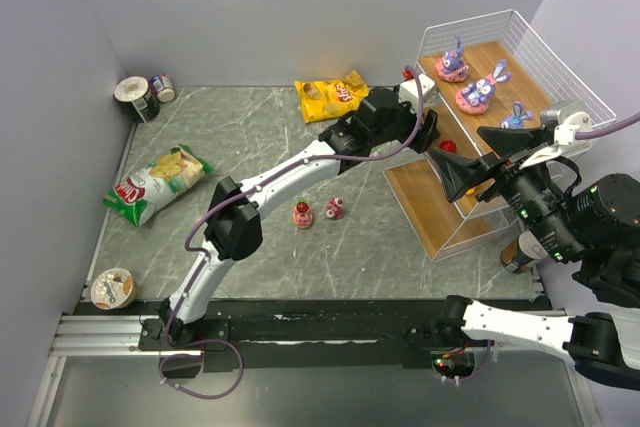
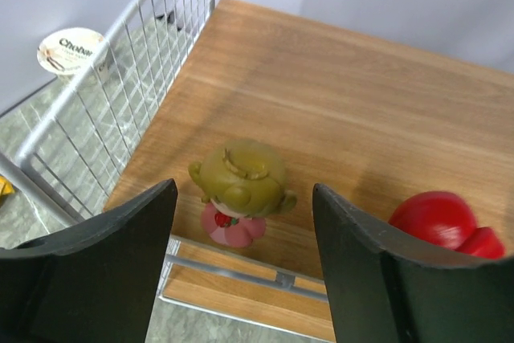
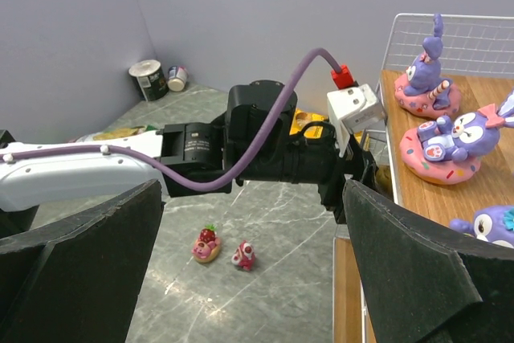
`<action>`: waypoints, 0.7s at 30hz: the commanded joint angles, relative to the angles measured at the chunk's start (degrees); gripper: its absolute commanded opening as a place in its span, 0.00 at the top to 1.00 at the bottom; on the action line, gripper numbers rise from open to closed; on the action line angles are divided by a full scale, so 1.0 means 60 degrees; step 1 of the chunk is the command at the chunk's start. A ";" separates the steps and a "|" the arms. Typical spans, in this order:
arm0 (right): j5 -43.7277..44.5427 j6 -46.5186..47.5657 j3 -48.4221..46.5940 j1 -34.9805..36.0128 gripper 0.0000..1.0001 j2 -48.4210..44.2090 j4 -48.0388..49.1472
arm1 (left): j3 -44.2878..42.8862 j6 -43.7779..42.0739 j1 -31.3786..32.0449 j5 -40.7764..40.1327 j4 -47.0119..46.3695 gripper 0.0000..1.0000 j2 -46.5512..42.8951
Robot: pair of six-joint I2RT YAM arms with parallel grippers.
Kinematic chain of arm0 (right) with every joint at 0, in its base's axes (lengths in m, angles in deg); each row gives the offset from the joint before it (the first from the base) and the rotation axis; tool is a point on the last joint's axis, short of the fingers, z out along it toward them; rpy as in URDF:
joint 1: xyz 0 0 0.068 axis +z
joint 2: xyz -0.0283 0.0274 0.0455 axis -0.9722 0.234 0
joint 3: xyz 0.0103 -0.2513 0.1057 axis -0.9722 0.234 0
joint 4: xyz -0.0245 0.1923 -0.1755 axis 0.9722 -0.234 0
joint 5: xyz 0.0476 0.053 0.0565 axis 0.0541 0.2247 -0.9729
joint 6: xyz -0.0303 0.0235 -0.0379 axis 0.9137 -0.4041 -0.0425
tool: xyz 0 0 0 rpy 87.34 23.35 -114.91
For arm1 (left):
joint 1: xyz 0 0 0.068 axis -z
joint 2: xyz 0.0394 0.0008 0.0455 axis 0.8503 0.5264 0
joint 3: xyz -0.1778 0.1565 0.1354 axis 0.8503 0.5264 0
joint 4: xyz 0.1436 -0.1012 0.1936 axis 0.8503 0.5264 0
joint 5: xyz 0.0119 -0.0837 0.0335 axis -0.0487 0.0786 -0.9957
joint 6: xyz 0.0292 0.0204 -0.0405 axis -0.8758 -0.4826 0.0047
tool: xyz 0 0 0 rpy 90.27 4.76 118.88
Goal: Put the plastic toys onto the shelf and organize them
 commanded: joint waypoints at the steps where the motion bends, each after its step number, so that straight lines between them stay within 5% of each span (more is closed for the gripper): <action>1: 0.0171 -0.0073 0.0049 -0.0037 0.00 -0.0129 0.0513 | 0.0367 -0.0119 0.0012 -0.0168 -0.0714 0.25 -0.0674; 21: 0.0098 -0.0131 0.0210 -0.0023 0.00 -0.0217 0.0543 | 0.3764 -0.0397 0.0026 -0.0608 -0.1622 0.19 -0.3309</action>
